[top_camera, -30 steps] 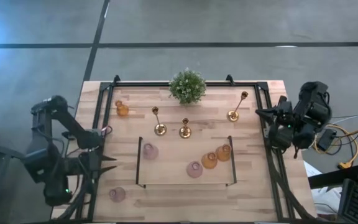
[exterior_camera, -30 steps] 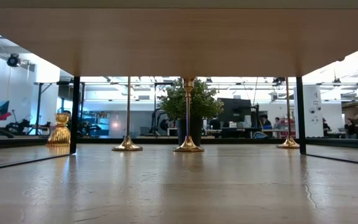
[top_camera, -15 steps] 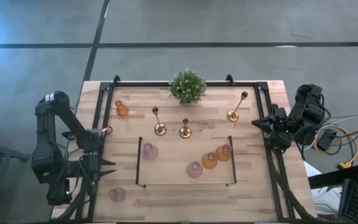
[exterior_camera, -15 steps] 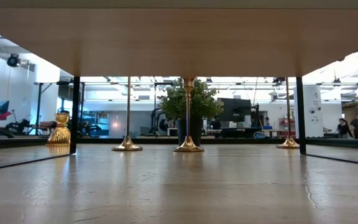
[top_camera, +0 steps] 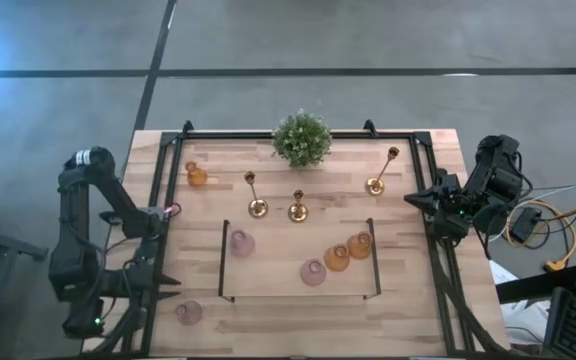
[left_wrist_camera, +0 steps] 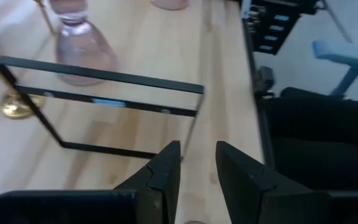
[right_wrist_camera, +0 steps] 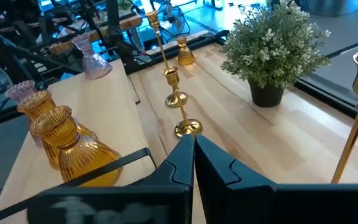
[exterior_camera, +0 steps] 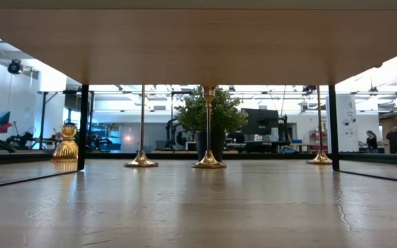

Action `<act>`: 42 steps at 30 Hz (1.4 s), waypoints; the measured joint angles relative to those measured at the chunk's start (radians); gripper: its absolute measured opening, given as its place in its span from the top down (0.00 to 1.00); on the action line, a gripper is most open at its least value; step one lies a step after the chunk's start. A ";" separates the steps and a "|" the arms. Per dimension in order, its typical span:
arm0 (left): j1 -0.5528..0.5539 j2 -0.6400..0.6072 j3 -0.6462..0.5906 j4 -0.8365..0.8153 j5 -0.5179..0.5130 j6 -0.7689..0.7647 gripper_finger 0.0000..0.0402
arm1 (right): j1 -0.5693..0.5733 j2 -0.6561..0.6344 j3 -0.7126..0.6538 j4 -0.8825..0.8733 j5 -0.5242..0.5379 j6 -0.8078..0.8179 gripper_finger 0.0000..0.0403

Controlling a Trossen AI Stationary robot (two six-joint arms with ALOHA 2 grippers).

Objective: Pick & Place candle stick holders
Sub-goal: Put the violet candle holder on the shelf

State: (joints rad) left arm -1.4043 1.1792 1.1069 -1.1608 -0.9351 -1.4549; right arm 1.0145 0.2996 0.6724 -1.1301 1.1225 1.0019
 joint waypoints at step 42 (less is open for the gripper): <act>-0.006 0.040 -0.389 0.717 0.508 -0.305 0.74 | 0.000 0.003 0.004 0.006 0.000 -0.011 0.98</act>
State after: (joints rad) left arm -1.4101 1.2195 0.7179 -0.4440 -0.4266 -1.7595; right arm 1.0142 0.3023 0.6762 -1.1236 1.1225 0.9905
